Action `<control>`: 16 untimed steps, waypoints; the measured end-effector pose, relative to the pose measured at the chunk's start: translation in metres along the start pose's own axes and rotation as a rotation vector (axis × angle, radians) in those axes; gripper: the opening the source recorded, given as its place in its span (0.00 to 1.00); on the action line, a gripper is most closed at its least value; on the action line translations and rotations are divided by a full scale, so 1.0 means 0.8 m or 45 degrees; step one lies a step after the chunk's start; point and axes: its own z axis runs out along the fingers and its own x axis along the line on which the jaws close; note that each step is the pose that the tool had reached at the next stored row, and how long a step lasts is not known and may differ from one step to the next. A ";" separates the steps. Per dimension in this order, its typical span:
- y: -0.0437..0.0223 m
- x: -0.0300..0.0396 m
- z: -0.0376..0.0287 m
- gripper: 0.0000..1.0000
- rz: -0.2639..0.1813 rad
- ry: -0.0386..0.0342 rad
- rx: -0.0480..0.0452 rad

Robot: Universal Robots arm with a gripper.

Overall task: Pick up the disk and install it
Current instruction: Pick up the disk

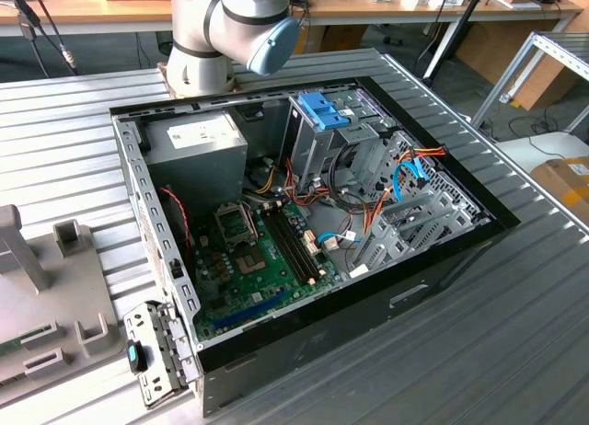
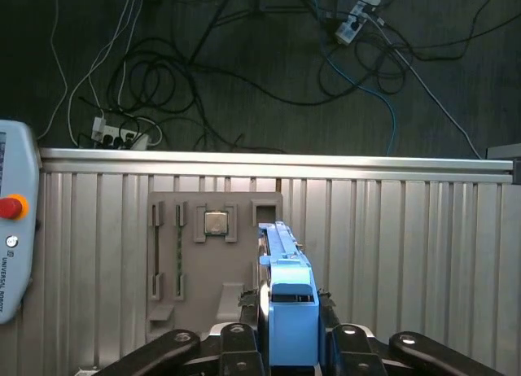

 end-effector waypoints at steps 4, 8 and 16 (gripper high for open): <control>-0.0026 0.0000 -0.0001 0.36 0.000 0.0000 0.000; -0.0082 0.0002 -0.0002 0.36 0.000 0.0000 0.000; -0.0141 0.0004 -0.0003 0.36 0.000 0.0000 0.000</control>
